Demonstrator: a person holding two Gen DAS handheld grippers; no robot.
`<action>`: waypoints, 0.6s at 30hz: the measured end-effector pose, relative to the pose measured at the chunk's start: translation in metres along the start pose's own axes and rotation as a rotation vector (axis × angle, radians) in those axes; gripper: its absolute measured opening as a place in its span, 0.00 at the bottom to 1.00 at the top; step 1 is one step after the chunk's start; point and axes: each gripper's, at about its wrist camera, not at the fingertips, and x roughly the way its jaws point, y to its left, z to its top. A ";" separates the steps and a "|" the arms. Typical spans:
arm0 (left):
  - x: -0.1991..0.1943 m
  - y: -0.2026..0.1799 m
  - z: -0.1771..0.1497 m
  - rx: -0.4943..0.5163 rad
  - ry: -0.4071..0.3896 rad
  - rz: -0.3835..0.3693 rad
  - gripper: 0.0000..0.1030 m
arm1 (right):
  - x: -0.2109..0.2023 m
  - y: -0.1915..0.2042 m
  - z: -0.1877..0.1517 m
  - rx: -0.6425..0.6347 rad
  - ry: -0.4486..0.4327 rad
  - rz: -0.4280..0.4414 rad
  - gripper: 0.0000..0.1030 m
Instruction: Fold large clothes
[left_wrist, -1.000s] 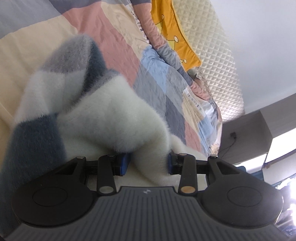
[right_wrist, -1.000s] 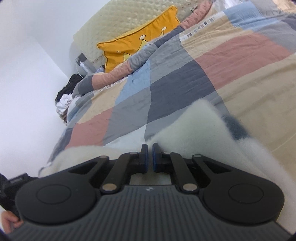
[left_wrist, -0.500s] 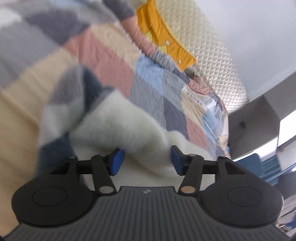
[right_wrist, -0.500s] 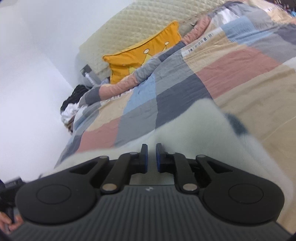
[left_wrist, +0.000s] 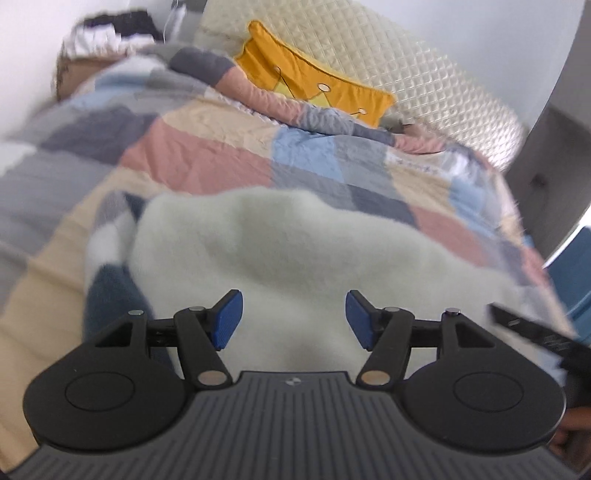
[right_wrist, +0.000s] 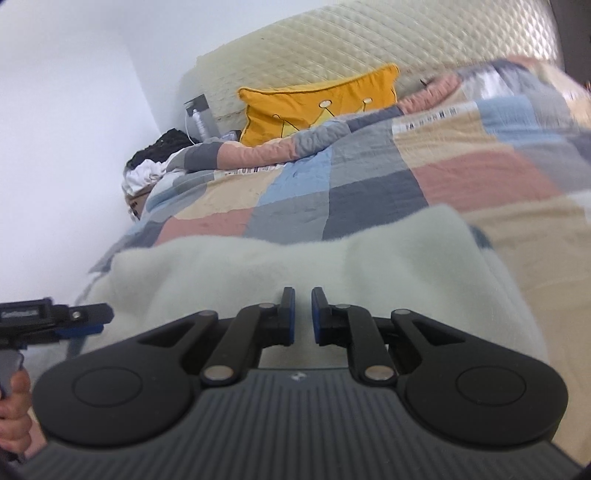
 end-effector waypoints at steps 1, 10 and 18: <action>0.005 -0.002 0.000 0.014 0.001 0.023 0.65 | -0.002 0.001 0.000 -0.008 -0.013 0.004 0.13; 0.042 -0.004 0.001 0.077 0.032 0.130 0.65 | 0.009 0.019 -0.001 -0.081 0.003 0.093 0.13; 0.072 0.001 0.004 0.084 0.045 0.151 0.67 | 0.063 0.005 -0.012 -0.017 0.172 0.097 0.07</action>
